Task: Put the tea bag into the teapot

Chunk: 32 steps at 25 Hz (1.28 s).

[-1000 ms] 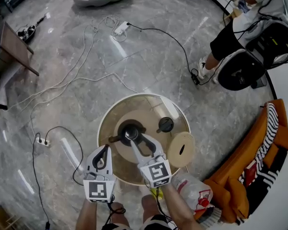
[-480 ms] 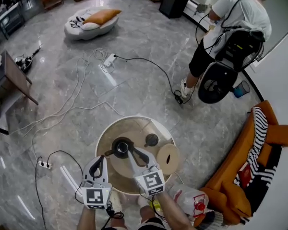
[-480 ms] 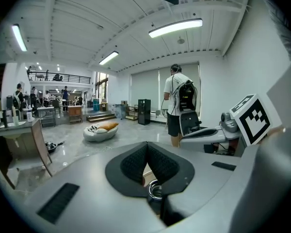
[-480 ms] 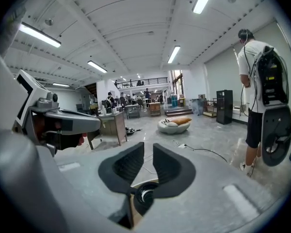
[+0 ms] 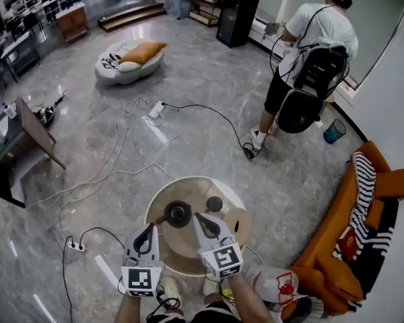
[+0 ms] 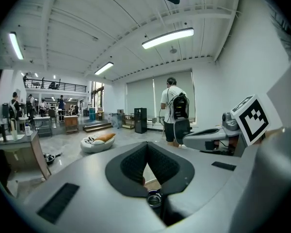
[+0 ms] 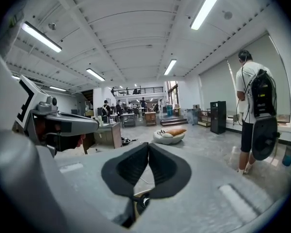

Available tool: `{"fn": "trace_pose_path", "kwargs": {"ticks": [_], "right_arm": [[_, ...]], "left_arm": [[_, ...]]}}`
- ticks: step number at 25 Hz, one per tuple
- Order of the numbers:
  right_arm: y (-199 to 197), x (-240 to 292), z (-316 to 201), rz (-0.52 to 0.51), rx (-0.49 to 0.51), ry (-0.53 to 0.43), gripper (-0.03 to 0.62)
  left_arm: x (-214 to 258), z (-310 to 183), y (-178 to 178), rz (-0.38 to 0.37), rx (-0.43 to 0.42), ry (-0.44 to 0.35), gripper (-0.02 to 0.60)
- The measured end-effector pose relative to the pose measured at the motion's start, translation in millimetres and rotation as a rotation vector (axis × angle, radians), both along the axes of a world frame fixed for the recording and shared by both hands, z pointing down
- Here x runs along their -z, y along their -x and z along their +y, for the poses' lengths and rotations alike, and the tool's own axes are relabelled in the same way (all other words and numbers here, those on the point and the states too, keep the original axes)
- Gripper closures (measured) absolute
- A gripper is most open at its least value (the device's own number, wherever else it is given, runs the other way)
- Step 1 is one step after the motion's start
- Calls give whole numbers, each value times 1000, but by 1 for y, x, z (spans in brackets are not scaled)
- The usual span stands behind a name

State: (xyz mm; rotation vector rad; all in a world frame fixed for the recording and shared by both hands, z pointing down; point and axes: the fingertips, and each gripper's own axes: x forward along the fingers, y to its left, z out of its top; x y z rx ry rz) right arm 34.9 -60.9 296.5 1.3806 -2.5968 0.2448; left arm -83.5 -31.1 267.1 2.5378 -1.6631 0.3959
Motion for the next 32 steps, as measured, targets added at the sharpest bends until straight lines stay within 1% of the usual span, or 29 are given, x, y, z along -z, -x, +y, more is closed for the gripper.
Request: {"fn": "trace_pose_path", "kwargs": {"ticks": [5,13,19,24,32], "right_arm": [[-9,31,31,-2,-27,-42,594],[-24,65,79,6,-41,-85,594],[-34,85,108,2,-43,-114,594],[-43,92,129,-9,-54,-113,594],[-48,101,145,-9,-59,-123,594]], "left_arm": [[31,29,-1,-8,-14,-36,566],[61,75,0,-11,-14,-59,566],[73,108,4,2,18,-58,566],[81,129,-1,-13,24,-67,566],[90,139,-4,-5,28,-80,566]]}}
